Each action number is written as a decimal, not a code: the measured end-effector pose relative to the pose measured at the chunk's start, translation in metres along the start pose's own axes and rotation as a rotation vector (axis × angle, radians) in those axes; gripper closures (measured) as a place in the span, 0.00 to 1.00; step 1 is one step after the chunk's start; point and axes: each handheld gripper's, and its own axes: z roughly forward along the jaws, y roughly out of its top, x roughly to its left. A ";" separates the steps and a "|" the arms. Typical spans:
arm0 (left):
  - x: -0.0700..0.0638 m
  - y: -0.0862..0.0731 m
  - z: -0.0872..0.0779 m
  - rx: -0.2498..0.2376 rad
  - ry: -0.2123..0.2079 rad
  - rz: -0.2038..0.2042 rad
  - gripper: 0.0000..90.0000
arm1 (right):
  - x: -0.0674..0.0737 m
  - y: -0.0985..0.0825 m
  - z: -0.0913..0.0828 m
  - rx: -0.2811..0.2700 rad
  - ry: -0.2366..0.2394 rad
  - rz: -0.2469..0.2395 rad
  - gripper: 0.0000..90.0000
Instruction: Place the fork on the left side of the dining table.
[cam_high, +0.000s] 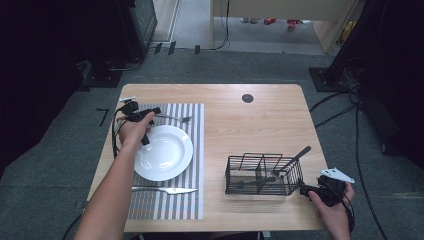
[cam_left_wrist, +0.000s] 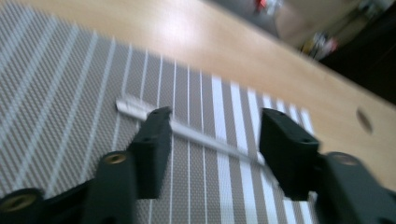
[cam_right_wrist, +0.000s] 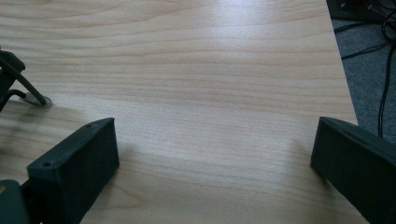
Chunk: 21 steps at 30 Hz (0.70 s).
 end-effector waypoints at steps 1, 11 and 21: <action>0.005 0.004 0.002 0.006 0.002 0.023 0.67 | 0.000 0.000 0.000 -0.001 0.001 -0.001 0.01; 0.025 0.027 0.015 0.037 -0.034 0.062 0.97 | 0.000 0.000 0.000 0.000 -0.001 0.000 0.01; 0.021 0.037 0.042 0.221 0.031 0.107 0.95 | 0.000 -0.001 -0.001 -0.001 -0.004 0.000 0.01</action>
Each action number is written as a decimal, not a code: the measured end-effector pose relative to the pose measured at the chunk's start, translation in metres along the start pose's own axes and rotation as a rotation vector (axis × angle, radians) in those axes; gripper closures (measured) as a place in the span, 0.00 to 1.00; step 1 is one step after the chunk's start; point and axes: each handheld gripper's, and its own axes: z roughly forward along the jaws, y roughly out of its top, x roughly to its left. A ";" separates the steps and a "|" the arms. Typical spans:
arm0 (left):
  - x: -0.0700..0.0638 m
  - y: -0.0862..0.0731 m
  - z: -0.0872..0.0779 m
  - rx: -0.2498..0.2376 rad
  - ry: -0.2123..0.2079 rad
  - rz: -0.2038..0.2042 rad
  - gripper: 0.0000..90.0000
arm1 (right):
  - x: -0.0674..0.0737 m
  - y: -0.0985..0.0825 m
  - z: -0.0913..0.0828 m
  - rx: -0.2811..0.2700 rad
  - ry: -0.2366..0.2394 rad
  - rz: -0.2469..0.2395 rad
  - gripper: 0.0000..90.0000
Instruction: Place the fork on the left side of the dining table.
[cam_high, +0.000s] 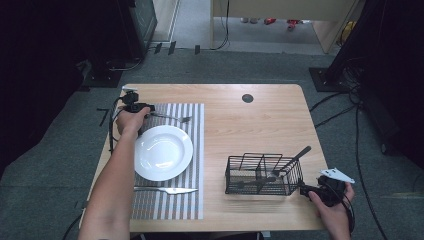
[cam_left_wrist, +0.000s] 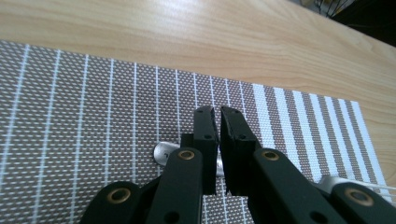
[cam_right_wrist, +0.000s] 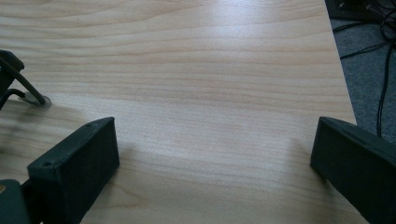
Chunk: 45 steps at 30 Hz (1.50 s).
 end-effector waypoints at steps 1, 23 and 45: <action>0.000 0.001 0.001 -0.001 0.017 0.025 0.93 | 0.000 0.000 0.000 0.000 0.001 0.001 0.01; 0.001 -0.006 -0.006 0.019 0.056 0.078 0.74 | 0.000 -0.001 -0.001 0.000 -0.001 0.002 0.01; -0.014 -0.019 -0.080 -0.250 -0.025 -0.002 0.19 | 0.000 -0.001 -0.001 0.001 -0.003 0.002 0.01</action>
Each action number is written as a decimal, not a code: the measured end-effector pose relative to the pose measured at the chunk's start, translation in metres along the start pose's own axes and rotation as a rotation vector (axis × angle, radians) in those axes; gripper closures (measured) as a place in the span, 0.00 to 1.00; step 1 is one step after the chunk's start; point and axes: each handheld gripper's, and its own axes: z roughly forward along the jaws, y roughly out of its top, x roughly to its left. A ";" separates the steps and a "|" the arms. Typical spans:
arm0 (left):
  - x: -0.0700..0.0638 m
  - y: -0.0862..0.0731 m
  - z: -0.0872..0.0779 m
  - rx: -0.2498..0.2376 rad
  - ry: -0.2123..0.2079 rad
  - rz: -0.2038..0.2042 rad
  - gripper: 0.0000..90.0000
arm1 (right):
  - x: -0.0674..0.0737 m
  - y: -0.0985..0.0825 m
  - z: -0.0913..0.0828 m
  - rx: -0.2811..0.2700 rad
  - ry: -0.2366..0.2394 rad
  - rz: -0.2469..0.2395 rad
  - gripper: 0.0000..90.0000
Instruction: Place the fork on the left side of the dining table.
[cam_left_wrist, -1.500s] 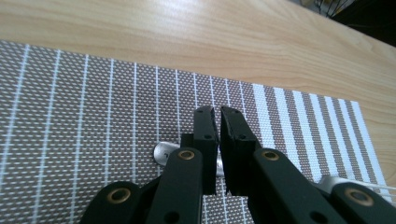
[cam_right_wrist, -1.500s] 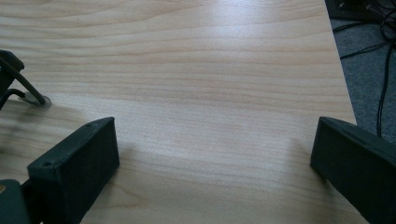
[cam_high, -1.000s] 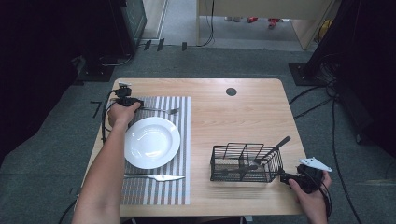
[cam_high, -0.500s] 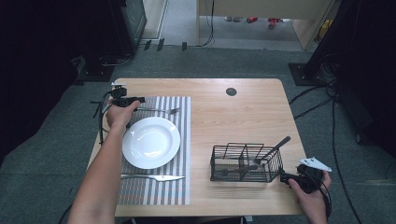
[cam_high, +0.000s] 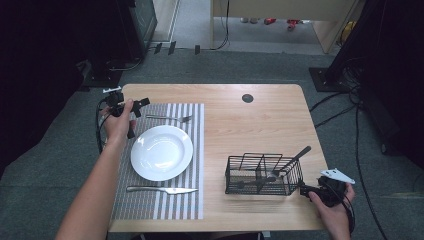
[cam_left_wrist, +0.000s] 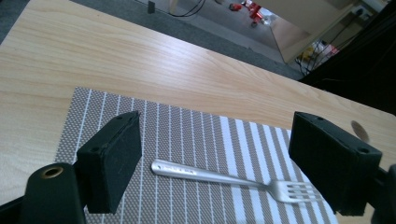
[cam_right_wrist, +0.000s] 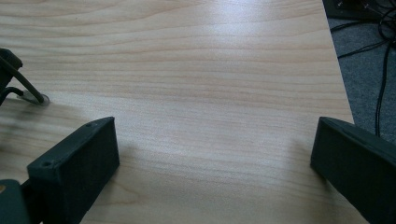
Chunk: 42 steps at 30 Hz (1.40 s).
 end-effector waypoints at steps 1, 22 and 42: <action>-0.002 -0.001 -0.002 0.004 0.004 0.007 0.18 | 0.000 0.000 0.000 0.001 0.000 0.000 0.01; -0.027 -0.022 -0.053 -0.039 -0.048 0.089 0.15 | 0.000 0.000 0.000 0.000 0.000 -0.001 0.01; -0.036 -0.058 -0.099 -0.066 -0.104 0.152 0.15 | 0.000 0.000 0.000 0.000 0.000 0.000 0.01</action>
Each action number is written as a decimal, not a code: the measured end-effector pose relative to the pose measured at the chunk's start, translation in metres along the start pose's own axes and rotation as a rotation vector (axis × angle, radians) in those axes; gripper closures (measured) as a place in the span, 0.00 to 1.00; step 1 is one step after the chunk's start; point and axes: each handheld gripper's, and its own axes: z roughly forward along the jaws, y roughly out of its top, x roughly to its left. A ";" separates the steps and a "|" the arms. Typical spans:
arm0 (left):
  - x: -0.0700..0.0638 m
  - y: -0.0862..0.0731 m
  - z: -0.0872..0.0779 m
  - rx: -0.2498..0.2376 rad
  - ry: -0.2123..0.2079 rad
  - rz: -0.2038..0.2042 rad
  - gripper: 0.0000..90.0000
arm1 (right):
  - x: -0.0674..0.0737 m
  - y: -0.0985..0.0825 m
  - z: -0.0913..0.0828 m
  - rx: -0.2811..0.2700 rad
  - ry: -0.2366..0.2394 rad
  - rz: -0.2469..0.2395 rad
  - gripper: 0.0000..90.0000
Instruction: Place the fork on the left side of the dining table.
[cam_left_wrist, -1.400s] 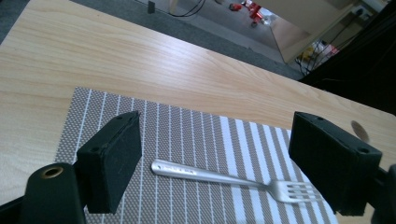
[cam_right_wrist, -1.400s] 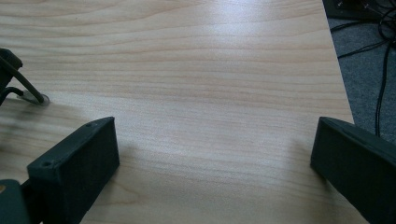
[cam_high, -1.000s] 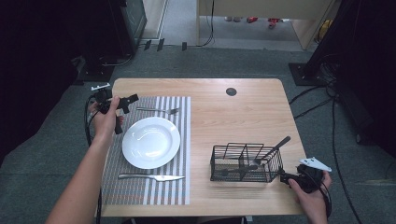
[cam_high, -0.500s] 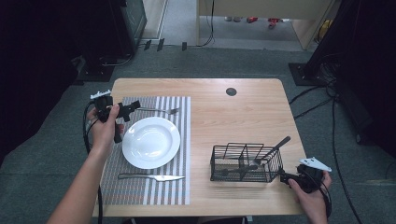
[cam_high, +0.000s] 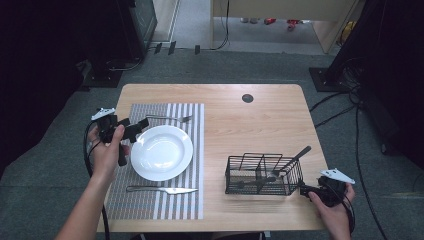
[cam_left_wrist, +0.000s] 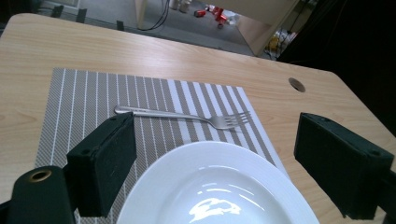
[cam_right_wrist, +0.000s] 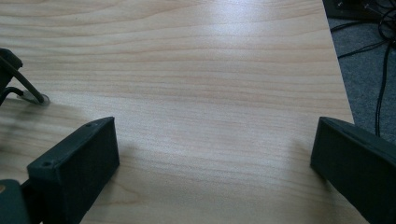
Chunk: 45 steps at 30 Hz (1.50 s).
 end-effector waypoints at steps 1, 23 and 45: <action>-0.001 -0.003 -0.003 -0.006 -0.005 -0.004 0.15 | 0.000 0.000 0.000 0.000 0.000 -0.001 0.01; 0.011 -0.065 -0.059 0.002 0.027 0.021 0.15 | 0.000 0.000 0.000 0.002 -0.001 0.000 0.01; 0.051 -0.119 -0.082 0.113 0.205 0.084 0.15 | 0.000 0.000 0.000 0.002 -0.001 -0.002 0.01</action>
